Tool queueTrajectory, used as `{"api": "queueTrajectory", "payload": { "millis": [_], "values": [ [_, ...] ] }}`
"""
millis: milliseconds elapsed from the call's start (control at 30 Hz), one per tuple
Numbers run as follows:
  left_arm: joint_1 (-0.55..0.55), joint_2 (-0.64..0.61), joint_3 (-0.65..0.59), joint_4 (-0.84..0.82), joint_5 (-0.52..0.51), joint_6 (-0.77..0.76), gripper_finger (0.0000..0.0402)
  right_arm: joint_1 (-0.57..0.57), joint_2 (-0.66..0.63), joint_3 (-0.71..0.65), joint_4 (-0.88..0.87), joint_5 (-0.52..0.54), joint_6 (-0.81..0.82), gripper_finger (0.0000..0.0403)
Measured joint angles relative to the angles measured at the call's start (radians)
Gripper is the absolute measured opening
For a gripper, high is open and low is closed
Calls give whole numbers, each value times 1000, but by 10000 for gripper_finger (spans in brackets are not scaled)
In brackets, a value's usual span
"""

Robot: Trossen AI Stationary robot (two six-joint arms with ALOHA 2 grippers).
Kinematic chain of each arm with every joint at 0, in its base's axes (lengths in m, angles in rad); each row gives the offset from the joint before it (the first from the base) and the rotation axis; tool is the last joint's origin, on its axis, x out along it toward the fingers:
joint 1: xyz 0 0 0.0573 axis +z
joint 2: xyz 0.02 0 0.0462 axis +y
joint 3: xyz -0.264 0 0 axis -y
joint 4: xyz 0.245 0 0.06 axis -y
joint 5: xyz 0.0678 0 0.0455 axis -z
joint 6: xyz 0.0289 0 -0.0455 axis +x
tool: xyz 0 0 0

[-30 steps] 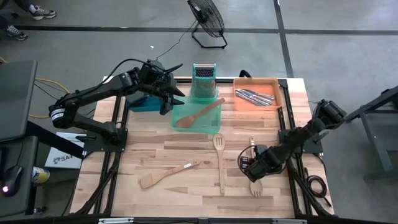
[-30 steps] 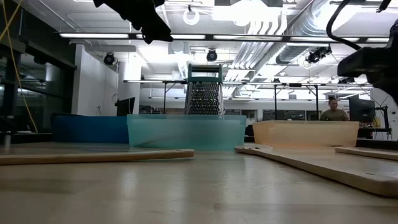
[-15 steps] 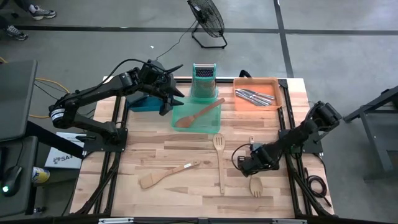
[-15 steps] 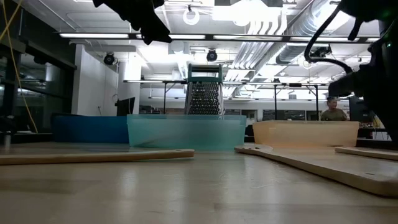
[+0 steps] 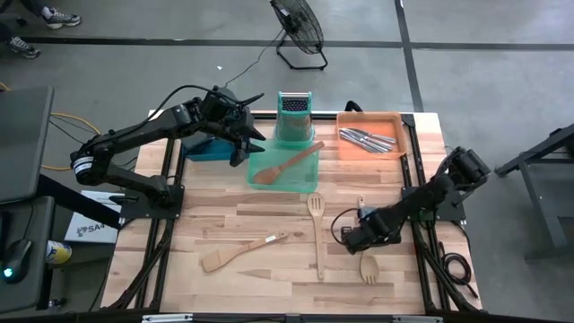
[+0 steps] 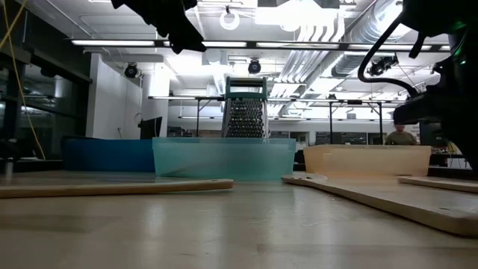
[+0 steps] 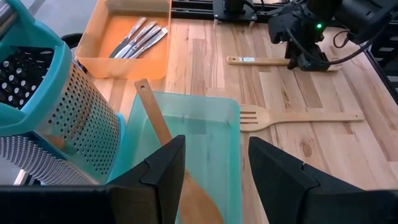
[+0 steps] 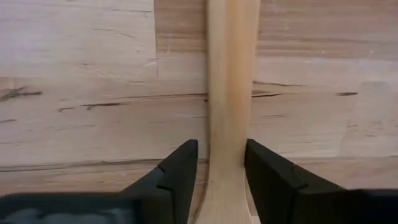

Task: Pick & Place Kitchen Items
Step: Put the wooden spoon into the green bin

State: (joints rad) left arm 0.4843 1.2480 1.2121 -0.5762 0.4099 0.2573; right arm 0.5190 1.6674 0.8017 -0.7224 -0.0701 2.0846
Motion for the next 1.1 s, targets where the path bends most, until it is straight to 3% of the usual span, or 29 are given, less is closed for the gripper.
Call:
{"api": "queueTrajectory", "payload": {
  "millis": [333,833,1100],
  "values": [
    [0,0,0,-3,0,0,173,3,-5,-19,21,-12,-4,65],
    [0,0,0,-2,0,0,173,-6,-108,-40,22,50,-36,63],
    [0,0,0,-1,0,-4,173,-8,-162,-40,22,134,-67,63]
  ]
}}
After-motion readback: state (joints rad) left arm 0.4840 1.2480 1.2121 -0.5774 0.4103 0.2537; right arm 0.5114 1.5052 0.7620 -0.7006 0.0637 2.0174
